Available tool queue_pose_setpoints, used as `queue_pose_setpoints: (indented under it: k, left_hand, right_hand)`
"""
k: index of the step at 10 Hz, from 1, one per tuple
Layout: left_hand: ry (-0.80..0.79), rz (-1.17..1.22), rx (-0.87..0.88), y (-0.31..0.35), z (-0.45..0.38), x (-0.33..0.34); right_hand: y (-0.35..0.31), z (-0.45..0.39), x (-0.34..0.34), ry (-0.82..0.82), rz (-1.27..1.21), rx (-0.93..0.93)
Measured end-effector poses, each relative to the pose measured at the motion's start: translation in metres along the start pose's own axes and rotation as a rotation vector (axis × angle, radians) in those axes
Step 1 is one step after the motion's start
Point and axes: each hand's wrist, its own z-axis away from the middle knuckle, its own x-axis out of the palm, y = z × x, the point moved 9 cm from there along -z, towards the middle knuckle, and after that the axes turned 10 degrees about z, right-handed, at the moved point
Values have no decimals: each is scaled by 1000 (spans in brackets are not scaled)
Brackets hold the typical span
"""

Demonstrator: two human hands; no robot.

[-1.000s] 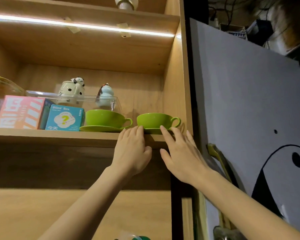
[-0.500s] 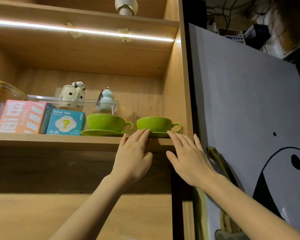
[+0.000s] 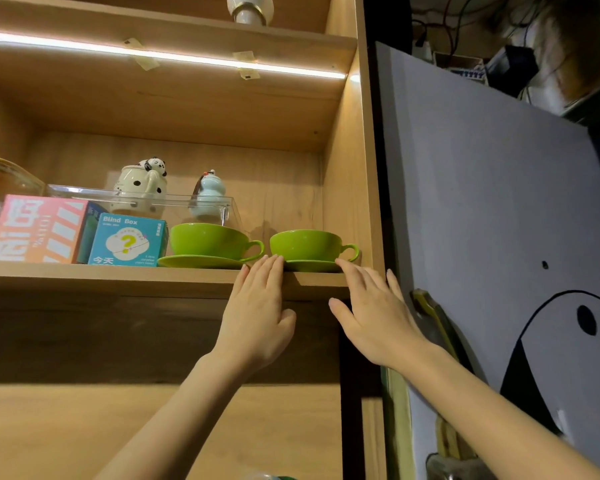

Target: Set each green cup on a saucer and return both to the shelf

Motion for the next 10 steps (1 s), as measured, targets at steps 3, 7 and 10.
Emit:
queue_pose_setpoints:
  k: [3,7,10]
  left_hand:
    - [-46,-2,2,0,0,1]
    - [-185,-72,-23,-3,2,5]
    - [-244,236,-217,-15,8,-38]
  right_hand:
    - [-2,1,-3,28,-57,46]
    - [-2,4,2,-52,43,21]
    - [-3,16,-33,-293,-181,89]
